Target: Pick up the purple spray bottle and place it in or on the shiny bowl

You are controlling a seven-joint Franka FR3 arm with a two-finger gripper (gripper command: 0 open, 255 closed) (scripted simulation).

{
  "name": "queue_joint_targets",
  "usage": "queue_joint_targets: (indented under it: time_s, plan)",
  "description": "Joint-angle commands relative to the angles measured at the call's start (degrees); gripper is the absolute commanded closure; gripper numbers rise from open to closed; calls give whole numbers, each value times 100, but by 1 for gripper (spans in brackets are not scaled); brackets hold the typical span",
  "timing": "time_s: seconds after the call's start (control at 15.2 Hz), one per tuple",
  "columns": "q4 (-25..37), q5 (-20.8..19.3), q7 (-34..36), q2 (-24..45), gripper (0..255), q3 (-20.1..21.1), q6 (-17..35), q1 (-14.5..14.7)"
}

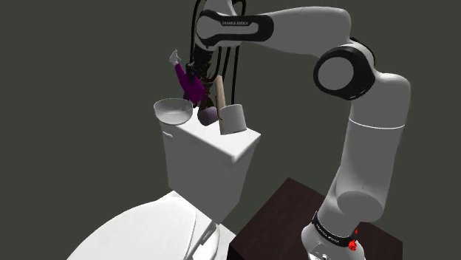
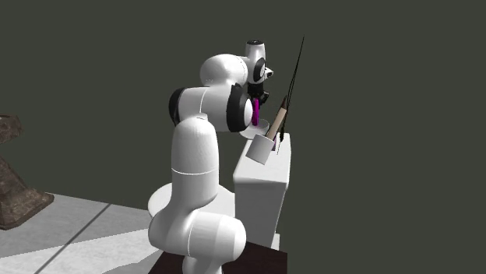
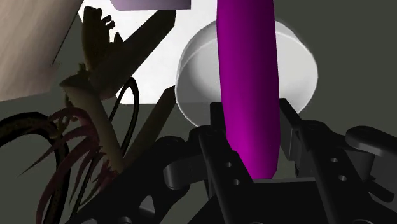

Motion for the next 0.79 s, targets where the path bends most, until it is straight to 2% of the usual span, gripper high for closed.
queue_joint_targets:
  time_s: [0.0, 0.26, 0.73]
  plan:
    - [607, 9, 91, 451, 255, 30, -149, 29]
    - [2416, 34, 295, 1671, 255, 91, -731, 56]
    - [1563, 29, 262, 1478, 255, 92, -73, 96]
